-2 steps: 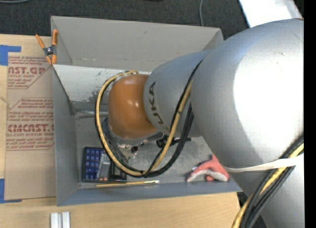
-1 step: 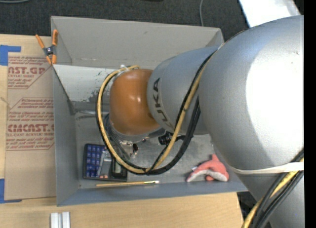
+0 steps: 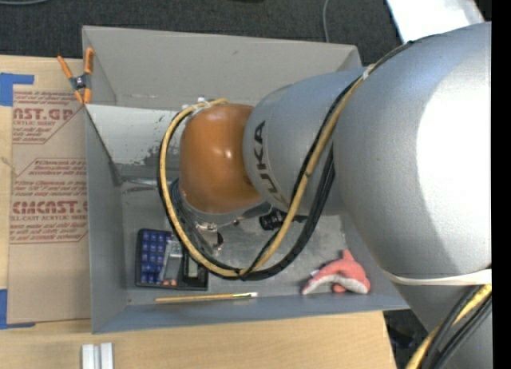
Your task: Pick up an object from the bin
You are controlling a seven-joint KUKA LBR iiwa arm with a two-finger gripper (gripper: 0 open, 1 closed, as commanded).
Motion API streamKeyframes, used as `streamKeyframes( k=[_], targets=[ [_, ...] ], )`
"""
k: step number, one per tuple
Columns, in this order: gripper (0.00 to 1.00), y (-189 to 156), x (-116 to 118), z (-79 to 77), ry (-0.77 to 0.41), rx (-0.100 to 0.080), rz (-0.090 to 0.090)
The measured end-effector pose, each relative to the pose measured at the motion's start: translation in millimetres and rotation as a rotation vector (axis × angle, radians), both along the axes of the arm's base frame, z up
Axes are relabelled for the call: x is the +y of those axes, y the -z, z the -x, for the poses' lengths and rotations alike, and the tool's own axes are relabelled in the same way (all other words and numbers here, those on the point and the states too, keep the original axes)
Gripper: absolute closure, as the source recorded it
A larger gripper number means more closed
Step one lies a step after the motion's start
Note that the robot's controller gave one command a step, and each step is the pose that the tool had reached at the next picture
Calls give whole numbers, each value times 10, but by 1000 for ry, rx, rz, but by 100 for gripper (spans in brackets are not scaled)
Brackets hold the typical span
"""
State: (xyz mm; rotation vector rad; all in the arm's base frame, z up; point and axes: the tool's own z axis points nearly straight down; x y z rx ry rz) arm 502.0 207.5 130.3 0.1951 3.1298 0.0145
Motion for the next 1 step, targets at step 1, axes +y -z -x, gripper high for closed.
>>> streamKeyframes(
  k=[1],
  targets=[
    [100,-201,3,2,-1,1,0]
  ],
)
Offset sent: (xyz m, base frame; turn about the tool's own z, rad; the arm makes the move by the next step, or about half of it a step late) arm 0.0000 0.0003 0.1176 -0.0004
